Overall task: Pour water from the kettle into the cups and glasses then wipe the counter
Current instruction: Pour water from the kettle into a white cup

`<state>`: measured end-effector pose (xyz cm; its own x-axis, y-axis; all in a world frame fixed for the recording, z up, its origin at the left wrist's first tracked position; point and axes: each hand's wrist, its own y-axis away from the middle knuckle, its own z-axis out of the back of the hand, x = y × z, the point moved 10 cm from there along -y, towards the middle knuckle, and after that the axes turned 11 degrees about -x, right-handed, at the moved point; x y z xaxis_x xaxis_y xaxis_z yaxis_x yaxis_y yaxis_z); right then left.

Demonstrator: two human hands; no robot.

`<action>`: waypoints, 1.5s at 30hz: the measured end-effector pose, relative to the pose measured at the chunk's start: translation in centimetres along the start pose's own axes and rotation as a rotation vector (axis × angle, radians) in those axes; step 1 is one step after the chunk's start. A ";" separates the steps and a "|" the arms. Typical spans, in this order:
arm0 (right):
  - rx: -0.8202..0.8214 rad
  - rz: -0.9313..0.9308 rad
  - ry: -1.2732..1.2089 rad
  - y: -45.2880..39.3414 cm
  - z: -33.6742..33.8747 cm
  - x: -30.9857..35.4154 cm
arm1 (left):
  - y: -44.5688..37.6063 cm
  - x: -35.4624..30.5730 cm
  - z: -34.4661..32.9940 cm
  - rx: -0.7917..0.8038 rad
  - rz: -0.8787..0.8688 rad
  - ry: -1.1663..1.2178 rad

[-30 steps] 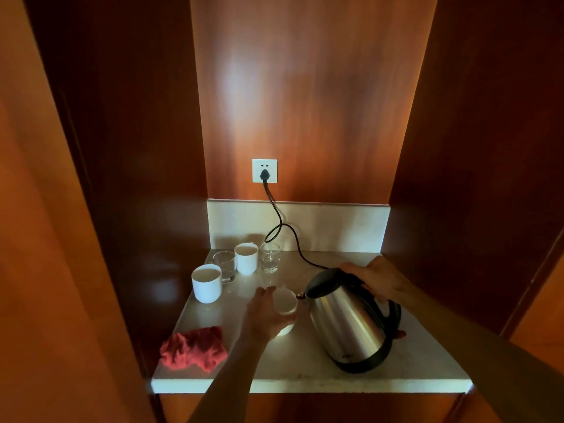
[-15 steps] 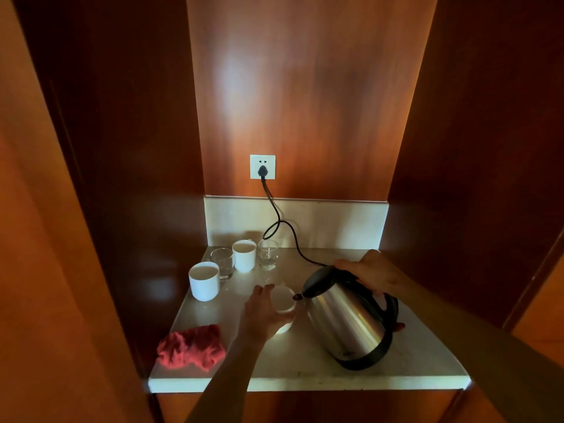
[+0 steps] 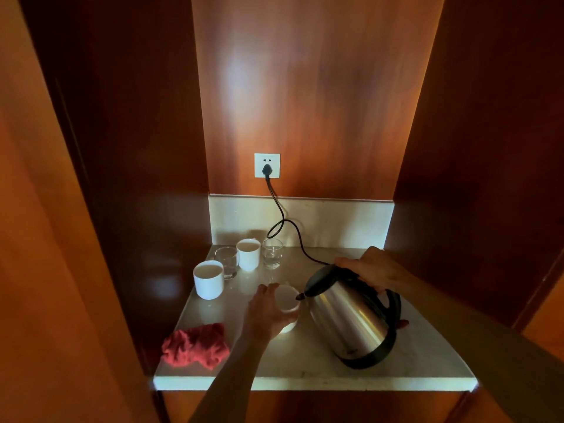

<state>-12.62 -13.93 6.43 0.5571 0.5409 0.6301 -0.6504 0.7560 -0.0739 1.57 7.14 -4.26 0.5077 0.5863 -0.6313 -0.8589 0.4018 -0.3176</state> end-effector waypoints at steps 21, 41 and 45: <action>0.036 0.041 0.050 -0.6 -0.4 0.8 | 0.2 -0.1 0.7 -0.041 -0.005 0.073; 0.072 0.096 0.148 -1.4 -0.6 2.4 | -0.3 0.3 0.0 -0.027 -0.024 0.051; 0.086 0.114 0.165 -1.7 -0.8 2.6 | -0.5 0.5 -0.2 -0.023 -0.019 0.054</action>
<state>-9.68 -13.49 7.62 0.5496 0.6798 0.4856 -0.7519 0.6558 -0.0672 2.24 7.06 -4.57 0.5200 0.5399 -0.6619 -0.8509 0.3955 -0.3458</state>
